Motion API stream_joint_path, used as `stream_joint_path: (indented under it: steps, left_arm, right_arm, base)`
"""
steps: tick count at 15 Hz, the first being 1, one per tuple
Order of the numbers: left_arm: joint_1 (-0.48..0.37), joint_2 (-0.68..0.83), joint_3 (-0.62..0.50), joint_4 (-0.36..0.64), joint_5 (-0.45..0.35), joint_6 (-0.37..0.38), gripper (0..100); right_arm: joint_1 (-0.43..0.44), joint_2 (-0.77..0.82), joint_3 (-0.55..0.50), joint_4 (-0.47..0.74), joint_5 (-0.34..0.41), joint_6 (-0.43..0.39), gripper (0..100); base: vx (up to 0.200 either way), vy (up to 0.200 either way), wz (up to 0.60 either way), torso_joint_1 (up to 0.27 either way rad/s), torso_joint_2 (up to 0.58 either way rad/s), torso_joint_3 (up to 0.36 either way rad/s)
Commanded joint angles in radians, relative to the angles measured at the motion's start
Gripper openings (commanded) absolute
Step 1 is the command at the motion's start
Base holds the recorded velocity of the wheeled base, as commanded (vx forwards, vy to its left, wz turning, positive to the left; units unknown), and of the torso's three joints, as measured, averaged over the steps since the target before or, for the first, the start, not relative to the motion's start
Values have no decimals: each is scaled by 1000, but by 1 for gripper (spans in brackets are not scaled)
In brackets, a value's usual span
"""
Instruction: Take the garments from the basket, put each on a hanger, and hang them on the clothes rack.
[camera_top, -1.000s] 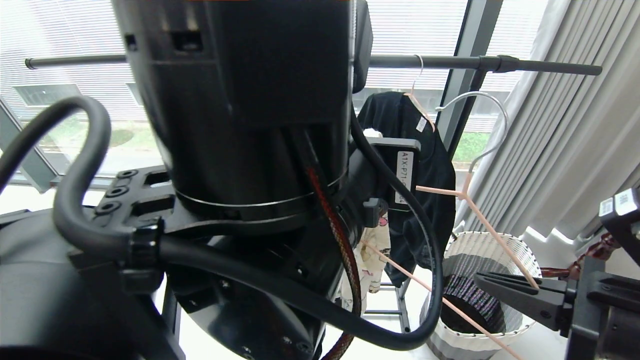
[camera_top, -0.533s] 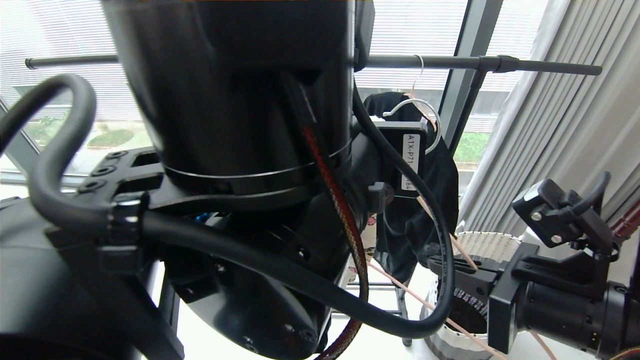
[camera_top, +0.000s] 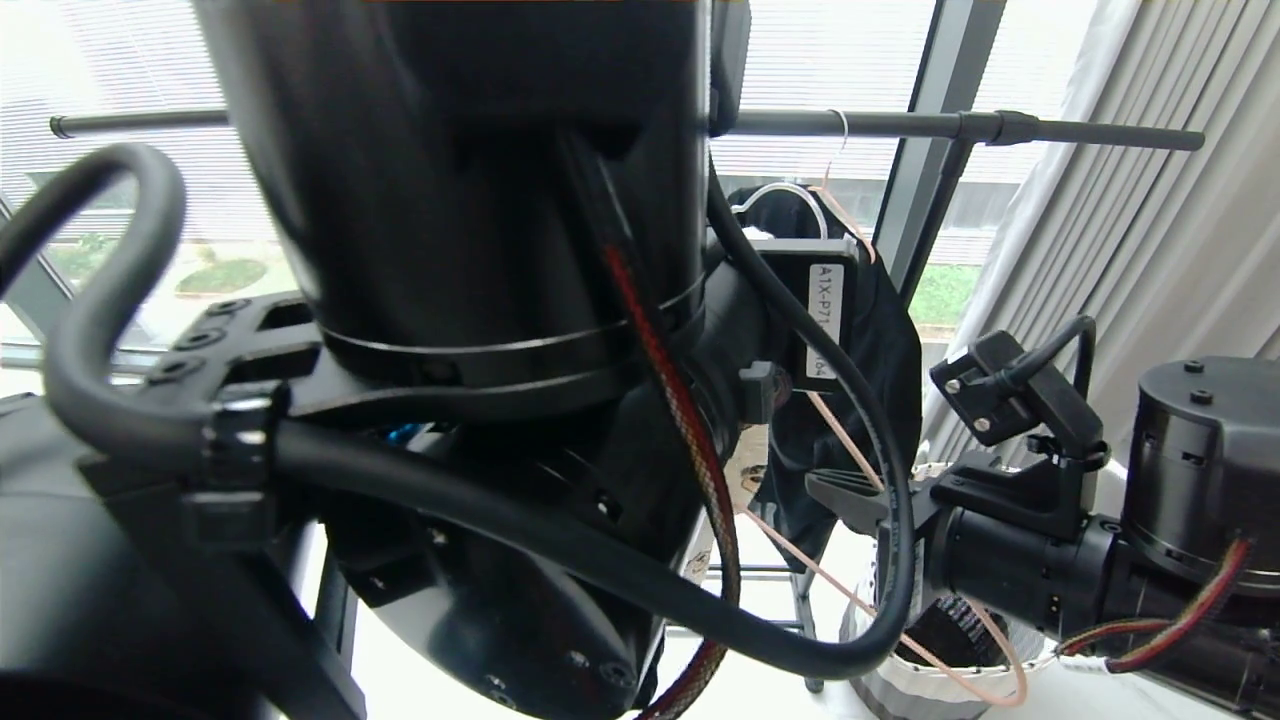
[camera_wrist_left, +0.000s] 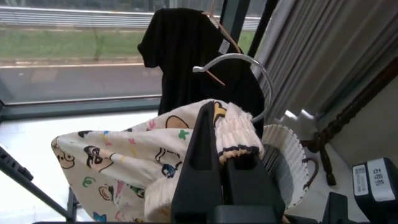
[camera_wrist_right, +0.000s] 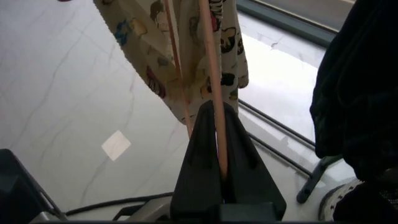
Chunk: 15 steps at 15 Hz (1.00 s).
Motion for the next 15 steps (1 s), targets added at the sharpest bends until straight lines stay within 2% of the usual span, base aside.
stream_joint_path:
  steps: [1,3,5,9,11,14,15]
  left_arm:
    - [1,-4,34,0,0,0,0]
    - [1,-8,81,-2,-1,6,0]
    - [3,-11,89,-2,-1,7,0]
    - [38,-21,115,-5,-1,81,0]
    - [52,-39,116,-19,-6,112,0]
    - [59,-65,136,-20,-10,116,0]
    - [59,-71,141,-20,-13,116,100]
  right_arm:
    - [-4,30,-12,-13,0,-4,0]
    - [-4,30,-11,-44,-8,-15,0]
    - [-4,29,-5,-61,-20,-67,0]
    - [-21,30,-3,-114,-22,-153,0]
    - [-23,27,0,-119,-22,-164,0]
    - [-23,29,0,-120,-22,-170,0]
    - [-23,30,0,-134,-22,-182,0]
  base:
    - [0,0,0,0,0,0]
    - [0,0,0,0,0,0]
    - [0,0,0,0,0,0]
    - [0,0,0,0,0,0]
    - [0,0,0,0,0,0]
    - [0,0,0,0,0,0]
    - [0,0,0,0,0,0]
